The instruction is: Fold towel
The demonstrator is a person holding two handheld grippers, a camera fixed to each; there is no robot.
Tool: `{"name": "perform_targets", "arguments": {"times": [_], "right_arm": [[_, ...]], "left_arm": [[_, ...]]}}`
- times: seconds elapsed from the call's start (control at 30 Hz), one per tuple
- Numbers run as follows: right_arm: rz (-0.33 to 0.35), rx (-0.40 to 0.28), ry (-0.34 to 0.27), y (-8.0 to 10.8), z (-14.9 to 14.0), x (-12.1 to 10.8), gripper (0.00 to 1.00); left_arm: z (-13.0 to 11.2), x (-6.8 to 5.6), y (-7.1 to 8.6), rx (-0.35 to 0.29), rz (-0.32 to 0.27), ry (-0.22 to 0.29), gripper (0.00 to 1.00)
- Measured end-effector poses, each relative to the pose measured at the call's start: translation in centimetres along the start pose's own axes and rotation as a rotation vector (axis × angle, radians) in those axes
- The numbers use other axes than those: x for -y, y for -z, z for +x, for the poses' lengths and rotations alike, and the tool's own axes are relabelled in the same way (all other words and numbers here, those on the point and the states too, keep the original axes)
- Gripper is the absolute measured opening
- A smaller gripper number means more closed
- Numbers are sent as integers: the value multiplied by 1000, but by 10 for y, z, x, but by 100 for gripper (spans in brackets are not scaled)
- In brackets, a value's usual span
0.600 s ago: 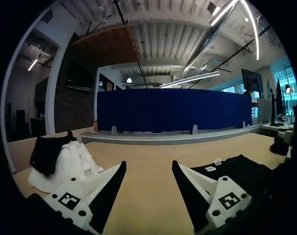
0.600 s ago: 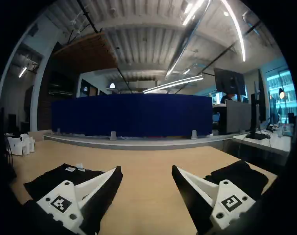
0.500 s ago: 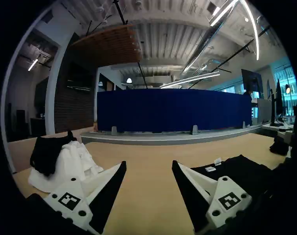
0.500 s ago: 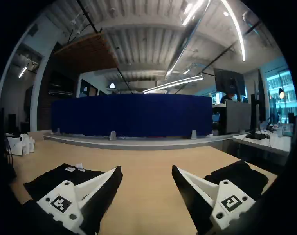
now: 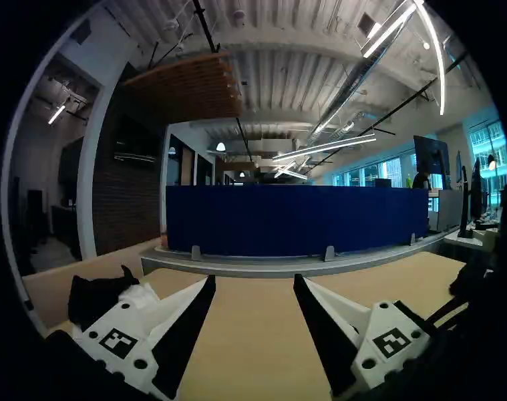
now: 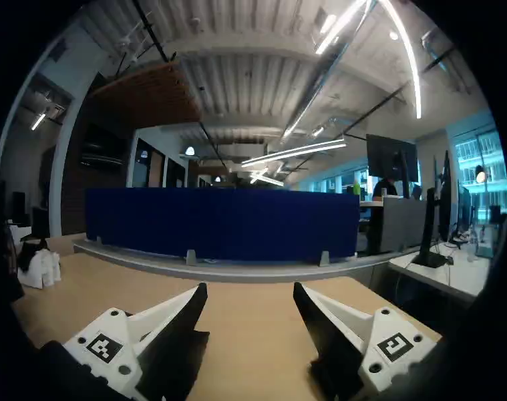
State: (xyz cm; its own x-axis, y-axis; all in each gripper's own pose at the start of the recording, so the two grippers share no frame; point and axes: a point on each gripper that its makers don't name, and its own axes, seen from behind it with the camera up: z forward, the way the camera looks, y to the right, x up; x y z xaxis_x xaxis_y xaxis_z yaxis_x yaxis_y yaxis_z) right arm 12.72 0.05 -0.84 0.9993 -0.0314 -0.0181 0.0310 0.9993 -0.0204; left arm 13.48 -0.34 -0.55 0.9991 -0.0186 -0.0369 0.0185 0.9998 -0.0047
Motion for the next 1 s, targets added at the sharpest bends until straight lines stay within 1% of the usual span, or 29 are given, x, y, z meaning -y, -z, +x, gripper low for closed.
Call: {"name": "perform_targets", "arguments": {"times": [0.07,0.17,0.27,0.37,0.47,0.57,0.67,0.77,0.87,0.97,1.0], "right_arm": [[-1,-1,-2,1,20,0,100],[-4,-5,5,3,51,-1,100],[-11,-22,9,5,76,-5,100],[7,3,7,6,84,-4,100],[53,50,12,7,84,3,100],[108,95,35,9,83,12,100],[167,129,62,11,80,24,100],[238,175,94,16,73,37,100],[302,237,124,21,60,48,100],[345,278,139,24,51,53,100],[355,286,138,24,49,54,100]], "left_arm": [[24,-1,1,4,1,0,86],[54,-9,4,9,-8,-3,86],[68,-16,5,22,-26,-11,86],[80,-24,4,38,-43,-18,86],[88,-36,3,52,-72,-24,86],[90,-52,3,84,-126,-36,86],[86,-71,5,126,-193,-58,86],[76,-91,11,178,-267,-88,86],[63,-110,20,241,-341,-114,86],[54,-119,26,279,-377,-127,86],[51,-120,27,286,-381,-130,86]]}}
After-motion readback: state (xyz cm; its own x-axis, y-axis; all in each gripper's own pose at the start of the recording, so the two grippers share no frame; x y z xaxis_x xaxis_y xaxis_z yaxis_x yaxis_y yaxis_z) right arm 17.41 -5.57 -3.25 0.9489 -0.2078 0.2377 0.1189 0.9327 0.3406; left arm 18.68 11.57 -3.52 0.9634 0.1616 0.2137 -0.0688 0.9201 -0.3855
